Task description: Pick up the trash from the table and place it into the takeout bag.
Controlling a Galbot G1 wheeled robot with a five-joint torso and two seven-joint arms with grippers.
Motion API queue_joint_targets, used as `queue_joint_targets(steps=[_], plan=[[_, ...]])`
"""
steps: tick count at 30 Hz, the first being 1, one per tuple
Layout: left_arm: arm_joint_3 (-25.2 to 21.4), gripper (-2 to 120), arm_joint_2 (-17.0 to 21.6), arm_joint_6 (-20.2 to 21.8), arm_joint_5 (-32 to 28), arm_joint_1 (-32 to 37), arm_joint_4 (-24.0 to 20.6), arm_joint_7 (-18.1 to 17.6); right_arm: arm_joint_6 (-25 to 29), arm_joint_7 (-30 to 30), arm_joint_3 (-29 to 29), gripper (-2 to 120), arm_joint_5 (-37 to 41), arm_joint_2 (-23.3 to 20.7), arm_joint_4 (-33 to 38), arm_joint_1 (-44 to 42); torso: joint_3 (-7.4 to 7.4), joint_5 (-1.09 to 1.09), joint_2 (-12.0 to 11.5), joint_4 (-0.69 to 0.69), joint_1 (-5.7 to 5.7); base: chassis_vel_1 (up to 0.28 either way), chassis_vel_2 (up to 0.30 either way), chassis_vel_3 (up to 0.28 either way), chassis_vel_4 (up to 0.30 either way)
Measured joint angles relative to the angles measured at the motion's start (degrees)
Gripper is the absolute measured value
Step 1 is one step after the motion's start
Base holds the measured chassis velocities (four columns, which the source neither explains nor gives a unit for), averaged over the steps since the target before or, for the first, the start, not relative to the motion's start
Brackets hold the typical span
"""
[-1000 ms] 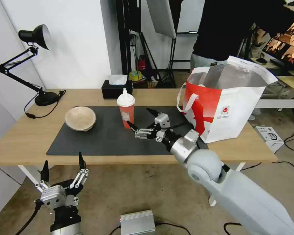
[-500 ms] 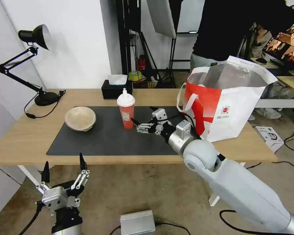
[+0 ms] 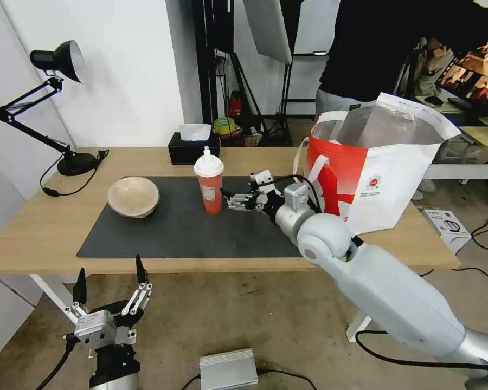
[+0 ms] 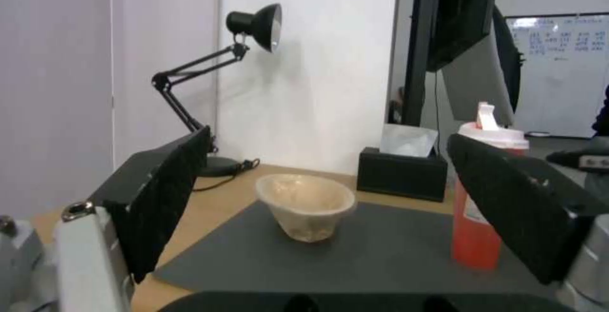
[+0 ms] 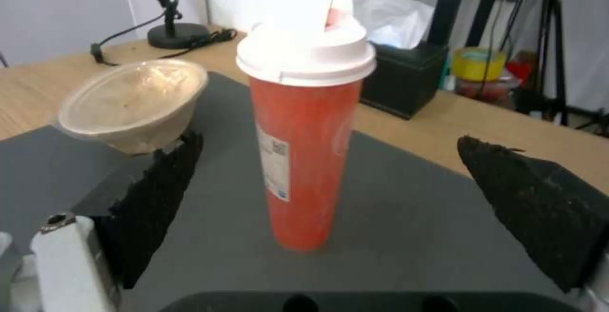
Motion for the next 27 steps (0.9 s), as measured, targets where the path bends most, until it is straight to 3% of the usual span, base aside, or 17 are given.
queue_joint_targets(steps=[27], plan=[[0.4,100,0.0,-0.4,-0.2,-1.0,0.3,-0.1,-3.6,0.7,-6.4,100,0.1,7.9,-14.7,9.0,0.0,0.0,0.0,0.0,0.0,0.0,0.0,0.0,0.0]])
